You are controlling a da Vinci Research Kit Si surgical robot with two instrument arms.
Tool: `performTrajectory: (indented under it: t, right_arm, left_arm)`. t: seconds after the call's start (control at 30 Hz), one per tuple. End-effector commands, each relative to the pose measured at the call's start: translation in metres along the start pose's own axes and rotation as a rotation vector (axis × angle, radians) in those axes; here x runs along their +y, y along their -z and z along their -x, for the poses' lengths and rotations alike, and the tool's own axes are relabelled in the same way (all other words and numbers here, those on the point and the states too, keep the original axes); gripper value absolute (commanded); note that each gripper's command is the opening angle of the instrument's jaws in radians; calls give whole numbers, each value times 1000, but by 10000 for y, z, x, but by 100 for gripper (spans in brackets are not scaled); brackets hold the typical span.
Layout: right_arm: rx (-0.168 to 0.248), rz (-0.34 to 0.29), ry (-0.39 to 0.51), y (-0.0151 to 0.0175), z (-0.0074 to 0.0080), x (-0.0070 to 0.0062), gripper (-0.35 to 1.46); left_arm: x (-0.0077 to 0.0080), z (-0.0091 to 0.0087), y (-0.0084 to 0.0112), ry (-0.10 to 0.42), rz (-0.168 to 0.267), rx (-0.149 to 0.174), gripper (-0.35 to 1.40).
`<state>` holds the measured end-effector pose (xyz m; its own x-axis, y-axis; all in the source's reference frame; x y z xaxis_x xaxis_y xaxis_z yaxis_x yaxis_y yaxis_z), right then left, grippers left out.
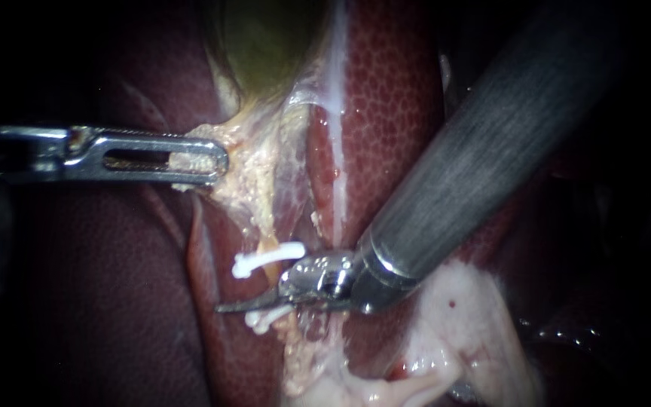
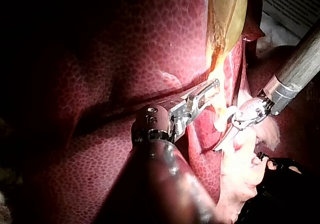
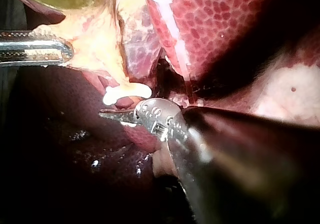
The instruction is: Go to the cutting position left tube
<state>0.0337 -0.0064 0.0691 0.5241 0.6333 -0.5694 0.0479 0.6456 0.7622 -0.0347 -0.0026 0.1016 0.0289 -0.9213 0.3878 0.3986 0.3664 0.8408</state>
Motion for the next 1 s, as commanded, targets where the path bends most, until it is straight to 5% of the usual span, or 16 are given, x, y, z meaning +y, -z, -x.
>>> performTrajectory:
  t: [0.03, 0.37, 0.57, 1.0]
  right_arm:
    - [-1, -1, -1, 0, 0, 0, -35]
    - [-3, -4, 34, -2, -1, 1, -35]
    - [28, -12, 44, -5, -3, 1, 64]
    - [42, -16, 50, -5, -4, 1, 94]
  left_arm:
    - [0, 0, 0, 0, 1, 0, -35]
    - [0, 0, 0, 0, 0, 0, -35]
    - [0, 0, 1, 0, 0, 0, -35]
    - [0, 0, 1, 0, 0, 0, -35]
